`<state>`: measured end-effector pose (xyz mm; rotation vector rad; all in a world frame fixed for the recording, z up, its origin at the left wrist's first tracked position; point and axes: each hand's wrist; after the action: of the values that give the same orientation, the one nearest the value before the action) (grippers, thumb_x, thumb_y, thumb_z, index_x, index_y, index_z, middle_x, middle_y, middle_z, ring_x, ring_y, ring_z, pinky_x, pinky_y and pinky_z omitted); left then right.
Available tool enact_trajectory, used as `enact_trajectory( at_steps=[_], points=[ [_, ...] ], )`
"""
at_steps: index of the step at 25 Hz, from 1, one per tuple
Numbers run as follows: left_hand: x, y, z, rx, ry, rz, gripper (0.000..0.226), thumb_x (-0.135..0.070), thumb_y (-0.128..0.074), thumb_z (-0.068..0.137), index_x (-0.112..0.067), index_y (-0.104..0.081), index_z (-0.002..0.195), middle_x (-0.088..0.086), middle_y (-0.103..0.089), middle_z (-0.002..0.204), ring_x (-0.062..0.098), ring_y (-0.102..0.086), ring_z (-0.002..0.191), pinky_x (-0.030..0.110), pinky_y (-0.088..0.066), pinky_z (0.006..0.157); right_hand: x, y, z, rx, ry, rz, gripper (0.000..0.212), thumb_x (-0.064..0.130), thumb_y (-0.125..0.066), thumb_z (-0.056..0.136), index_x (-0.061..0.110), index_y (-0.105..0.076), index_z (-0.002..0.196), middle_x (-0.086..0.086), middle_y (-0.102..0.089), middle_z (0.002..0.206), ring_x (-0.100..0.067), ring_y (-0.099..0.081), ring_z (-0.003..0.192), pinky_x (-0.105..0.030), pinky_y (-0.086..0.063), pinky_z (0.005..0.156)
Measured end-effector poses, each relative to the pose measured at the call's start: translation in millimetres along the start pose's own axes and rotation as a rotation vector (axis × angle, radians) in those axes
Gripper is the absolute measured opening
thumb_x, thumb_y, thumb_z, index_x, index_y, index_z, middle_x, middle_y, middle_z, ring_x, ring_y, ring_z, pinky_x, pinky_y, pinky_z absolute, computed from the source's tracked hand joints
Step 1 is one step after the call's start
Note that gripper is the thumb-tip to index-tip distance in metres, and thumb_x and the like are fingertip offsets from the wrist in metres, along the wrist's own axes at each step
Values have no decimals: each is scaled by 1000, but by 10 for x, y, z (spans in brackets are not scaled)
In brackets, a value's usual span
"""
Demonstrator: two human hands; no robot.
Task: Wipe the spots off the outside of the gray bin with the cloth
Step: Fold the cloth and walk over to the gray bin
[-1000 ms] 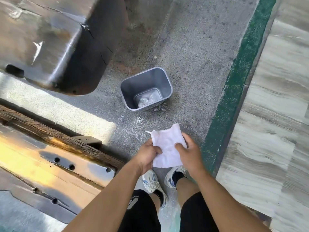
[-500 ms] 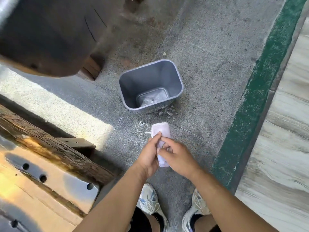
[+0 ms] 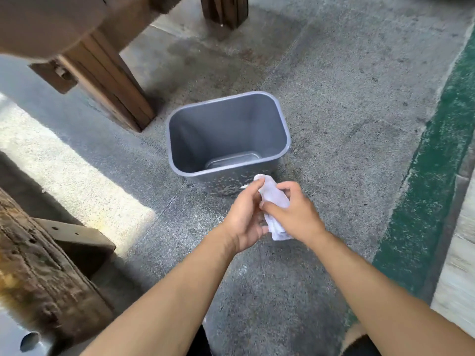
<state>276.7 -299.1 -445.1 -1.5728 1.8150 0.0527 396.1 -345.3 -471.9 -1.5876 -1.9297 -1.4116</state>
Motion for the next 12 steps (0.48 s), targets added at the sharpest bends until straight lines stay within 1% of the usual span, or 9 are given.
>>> enact_trajectory(
  at_steps=[2,3,4,6,9,10,11,12],
  points=[
    [-69,-19,123,43,-36,69,55,-53,-45,101,-8,-73,115,0,-75,79,12,-70,67,27,-59,64,-26,72,189,-11,19,-4,60,38,-79,75,35,-43,123,0,-68,108,-26,-66,97,-38,-53,82],
    [-96,-20,183,60,-42,92,56,-53,-48,99,-7,-70,123,1,-74,85,15,-70,73,29,-60,68,-16,125,247,8,30,-21,65,38,-79,76,38,-40,128,2,-67,107,-24,-65,95,-35,-51,78],
    [-118,-22,237,81,-43,103,52,-50,-50,99,-9,-69,126,3,-73,89,17,-70,77,31,-60,72,-12,174,302,36,45,-44,69,38,-78,77,40,-38,133,4,-65,106,-23,-63,94,-32,-47,74],
    [-153,-43,331,133,-74,134,39,-40,-52,99,-13,-67,123,5,-72,92,20,-70,80,33,-60,77,-29,260,400,76,92,-67,69,38,-76,80,42,-39,138,6,-65,107,-20,-62,96,-29,-43,74],
    [-167,-114,418,201,-112,275,23,-27,-51,101,-14,-64,115,7,-71,91,23,-73,79,36,-62,81,-140,381,500,79,127,-39,56,35,-72,83,41,-44,131,9,-69,108,-17,-66,97,-33,-51,81],
    [-154,-129,434,193,-135,379,20,-26,-53,102,-14,-65,112,8,-71,90,27,-73,79,38,-62,81,-205,441,520,73,125,-34,51,33,-71,85,39,-45,129,8,-69,107,-16,-67,95,-36,-54,83],
    [-148,-135,447,157,-195,527,17,-24,-55,102,-13,-67,107,9,-73,89,30,-73,78,38,-63,76,-265,513,530,66,111,-48,47,34,-68,88,37,-45,128,7,-70,104,-15,-67,90,-37,-56,81],
    [-160,-130,462,70,-317,729,15,-22,-57,101,-13,-69,100,10,-75,87,32,-73,76,35,-62,69,-320,598,527,64,91,-70,42,38,-66,91,36,-45,128,5,-70,99,-14,-67,83,-35,-56,73]
  ],
)
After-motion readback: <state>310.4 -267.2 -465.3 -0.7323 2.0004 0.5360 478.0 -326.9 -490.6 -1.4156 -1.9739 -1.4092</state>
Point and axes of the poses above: each hand's wrist, its own z-axis towards the middle knuckle, its own y-axis out of the back of the hand, x = y × z
